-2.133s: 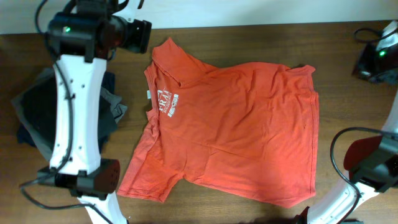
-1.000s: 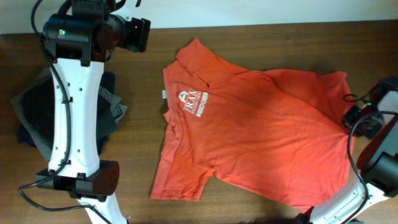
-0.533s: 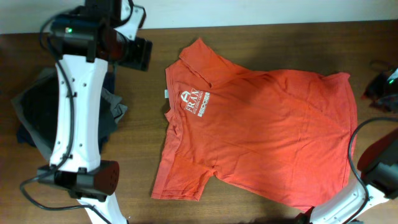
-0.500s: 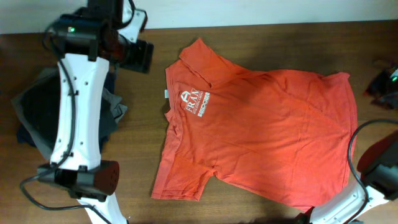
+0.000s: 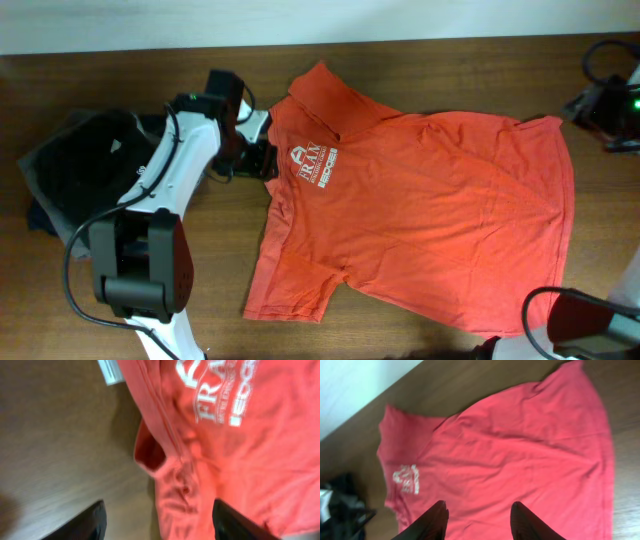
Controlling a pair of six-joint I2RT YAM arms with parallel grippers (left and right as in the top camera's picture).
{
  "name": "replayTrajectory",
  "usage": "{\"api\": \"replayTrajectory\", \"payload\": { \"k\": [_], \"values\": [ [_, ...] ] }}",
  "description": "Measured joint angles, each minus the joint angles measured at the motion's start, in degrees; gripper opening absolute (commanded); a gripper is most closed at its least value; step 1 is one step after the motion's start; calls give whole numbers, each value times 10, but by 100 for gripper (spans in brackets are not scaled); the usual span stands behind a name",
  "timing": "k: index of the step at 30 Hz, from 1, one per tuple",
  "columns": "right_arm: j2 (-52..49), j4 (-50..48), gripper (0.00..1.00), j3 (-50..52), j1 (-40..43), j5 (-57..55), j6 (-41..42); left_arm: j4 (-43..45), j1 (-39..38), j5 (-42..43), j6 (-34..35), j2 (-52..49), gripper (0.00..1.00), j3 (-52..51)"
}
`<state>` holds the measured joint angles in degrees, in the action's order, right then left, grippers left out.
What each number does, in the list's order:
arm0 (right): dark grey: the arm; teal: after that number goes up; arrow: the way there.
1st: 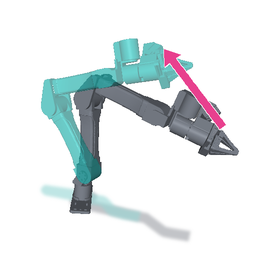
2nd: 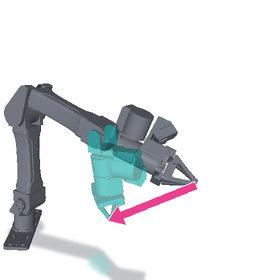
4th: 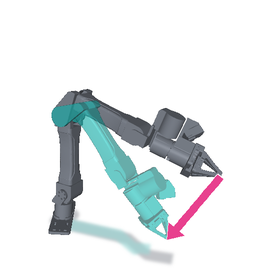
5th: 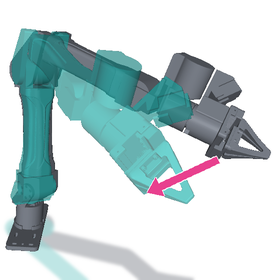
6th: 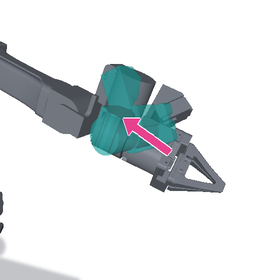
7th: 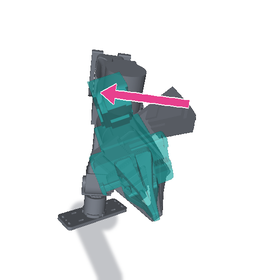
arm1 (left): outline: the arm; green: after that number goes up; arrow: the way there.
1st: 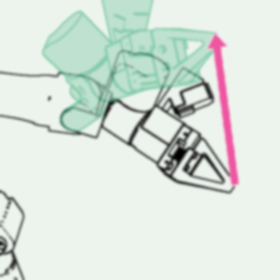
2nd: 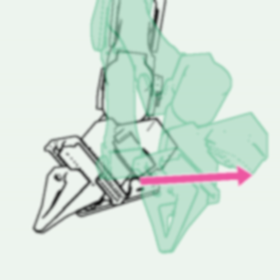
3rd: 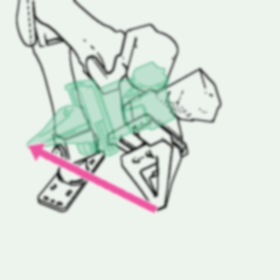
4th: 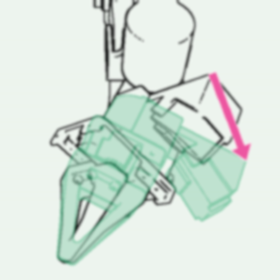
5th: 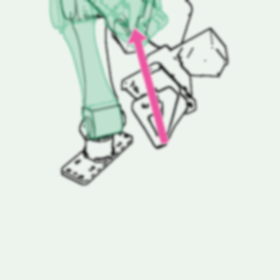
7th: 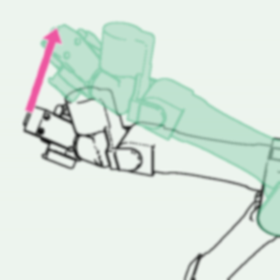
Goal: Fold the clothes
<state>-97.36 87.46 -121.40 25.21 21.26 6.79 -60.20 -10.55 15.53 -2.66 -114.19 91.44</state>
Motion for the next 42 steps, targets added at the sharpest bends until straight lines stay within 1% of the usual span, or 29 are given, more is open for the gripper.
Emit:
{"api": "replayTrajectory", "payload": {
  "k": [2, 5, 8, 10, 11, 13, 14, 16, 17, 19, 23, 26, 29, 32, 35, 37, 38, 40, 42],
  "values": [
    [2, 11, 46, 0, -27, -2, 0, 47, -2, 7, 14, 0, 59, -45],
    [1, 13, 45, 0, -53, -13, 0, 83, -4, 8, 31, 0, 59, -79],
    [1, 18, 46, 1, -74, -26, -2, 109, -6, 10, 52, -3, 58, -91],
    [1, 20, 45, 1, -83, -33, -3, 126, -7, 10, 61, -9, 54, -91],
    [1, 20, 45, 1, -85, -35, -3, 133, -8, 11, 66, -12, 50, -91],
    [1, 21, 45, 1, -87, -39, -5, 143, -11, 11, 75, -23, 36, -91],
    [1, 22, 45, 1, -88, -41, -5, 149, -12, 11, 76, -29, 27, -91],
    [1, 24, 45, 1, -88, -43, -6, 157, -15, 11, 83, -41, 5, -91],
    [1, 24, 45, 1, -88, -45, -6, 160, -15, 10, 82, -44, 1, -91],
    [1, 25, 45, 1, -88, -45, -6, 156, -17, 7, 84, -47, 1, -91],
    [1, 31, 45, 1, -88, -49, -6, 86, -10, -23, 85, -47, 1, -64],
    [1, 32, 46, 1, -88, -60, -6, 35, 5, -61, 85, -47, 1, -22],
    [1, 32, 46, 5, -88, -69, -8, 26, 27, -92, 82, -47, 1, 20],
    [1, 30, 46, 20, -88, -71, -7, 30, 40, -111, 80, -47, 2, 32],
    [1, 26, 46, 46, -88, -73, -8, 32, 46, -141, 75, -47, 11, 32],
    [1, 16, 47, 74, -88, -73, -8, 36, 46, -164, 71, -47, 33, 32],
    [1, 8, 48, 90, -88, -74, -8, 37, 46, -176, 70, -47, 42, 32],
    [0, -6, 51, 119, -88, -77, -8, 36, 46, -192, 68, -47, 57, 32],
    [1, -37, 54, 163, -88, -86, -8, 33, 47, -203, 68, -47, 59, 32]
  ]
}}
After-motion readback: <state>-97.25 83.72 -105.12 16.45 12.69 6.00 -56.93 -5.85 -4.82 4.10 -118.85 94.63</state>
